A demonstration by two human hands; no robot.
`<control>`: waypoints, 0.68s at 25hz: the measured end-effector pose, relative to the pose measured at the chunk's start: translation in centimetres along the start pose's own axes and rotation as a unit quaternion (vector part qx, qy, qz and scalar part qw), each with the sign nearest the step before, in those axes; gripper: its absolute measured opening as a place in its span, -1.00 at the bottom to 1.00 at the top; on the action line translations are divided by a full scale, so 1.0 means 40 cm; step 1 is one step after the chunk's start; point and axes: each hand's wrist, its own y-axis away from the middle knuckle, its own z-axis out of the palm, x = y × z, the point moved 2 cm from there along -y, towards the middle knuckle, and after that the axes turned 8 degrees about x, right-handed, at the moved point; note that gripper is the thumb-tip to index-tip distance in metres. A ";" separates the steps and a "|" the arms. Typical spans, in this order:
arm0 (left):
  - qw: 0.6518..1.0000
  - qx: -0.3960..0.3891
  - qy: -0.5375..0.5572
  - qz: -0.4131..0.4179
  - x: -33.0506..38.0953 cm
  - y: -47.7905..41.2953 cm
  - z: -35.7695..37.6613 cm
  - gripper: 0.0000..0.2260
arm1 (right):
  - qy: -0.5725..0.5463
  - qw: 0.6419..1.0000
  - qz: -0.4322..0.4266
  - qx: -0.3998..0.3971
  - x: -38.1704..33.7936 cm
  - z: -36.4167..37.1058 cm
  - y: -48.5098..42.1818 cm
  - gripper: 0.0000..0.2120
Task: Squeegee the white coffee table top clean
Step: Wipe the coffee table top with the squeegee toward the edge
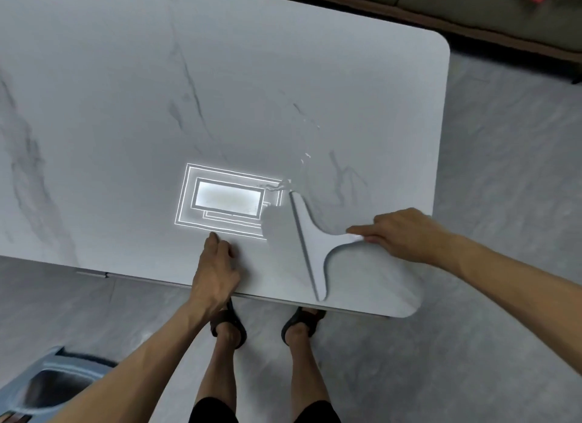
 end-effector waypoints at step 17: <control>0.962 0.119 0.078 -0.234 -0.069 0.013 -0.072 -0.86 | -0.060 0.984 -0.137 -0.096 -0.320 0.018 -0.201 -0.62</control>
